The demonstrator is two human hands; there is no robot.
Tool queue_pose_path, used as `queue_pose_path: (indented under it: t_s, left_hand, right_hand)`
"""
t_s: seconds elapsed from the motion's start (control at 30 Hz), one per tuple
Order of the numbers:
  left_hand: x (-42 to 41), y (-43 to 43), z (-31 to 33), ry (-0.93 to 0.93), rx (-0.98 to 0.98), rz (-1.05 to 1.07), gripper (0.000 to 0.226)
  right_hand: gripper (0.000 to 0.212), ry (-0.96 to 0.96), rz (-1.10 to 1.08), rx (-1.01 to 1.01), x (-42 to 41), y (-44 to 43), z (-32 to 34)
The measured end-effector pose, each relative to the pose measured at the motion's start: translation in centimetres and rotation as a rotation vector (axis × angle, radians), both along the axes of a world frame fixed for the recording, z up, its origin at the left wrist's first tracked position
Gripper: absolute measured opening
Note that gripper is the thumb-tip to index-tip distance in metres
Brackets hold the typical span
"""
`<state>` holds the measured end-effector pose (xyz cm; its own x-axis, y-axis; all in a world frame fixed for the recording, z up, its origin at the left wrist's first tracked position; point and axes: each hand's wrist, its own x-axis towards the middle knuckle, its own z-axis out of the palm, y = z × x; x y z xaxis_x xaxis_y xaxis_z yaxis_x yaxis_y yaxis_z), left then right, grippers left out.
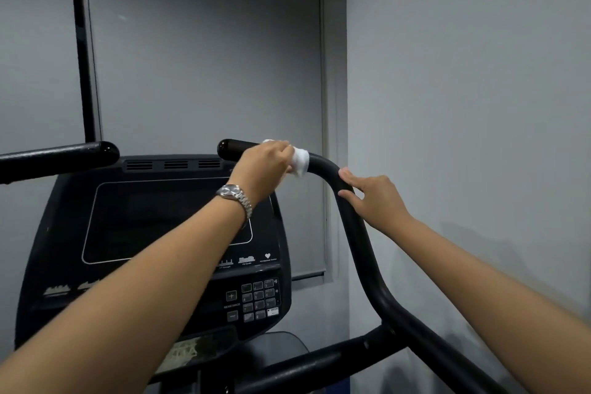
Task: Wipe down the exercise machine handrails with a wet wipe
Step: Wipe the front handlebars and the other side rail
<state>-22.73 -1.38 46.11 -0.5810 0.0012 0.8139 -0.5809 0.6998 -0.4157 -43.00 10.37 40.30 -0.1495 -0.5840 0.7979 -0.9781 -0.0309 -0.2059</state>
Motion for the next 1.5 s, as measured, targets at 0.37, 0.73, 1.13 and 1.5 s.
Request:
queue_pose_path:
  t_s: [0.37,0.73,1.13,1.5]
  left_hand:
    - [3.0,-0.5,1.1,-0.04,-0.131,0.12,0.03]
    - [-3.6,0.5,0.5,-0.075,-0.085,0.082,0.039]
    - [4.0,0.0,2.2,-0.068,0.043,0.195,0.03]
    - [14.7,-1.4,-0.4,0.315,0.366,0.252,0.006]
  right_hand:
    - [0.046,0.085,-0.043,0.036,0.0,0.3,0.8]
    - [0.044,0.075,-0.06,0.045,-0.1,0.2,0.7]
    - [0.047,0.091,-0.024,0.022,-0.3,0.1,0.8]
    - [0.047,0.04,-0.087,0.041,0.2,-0.1,0.8]
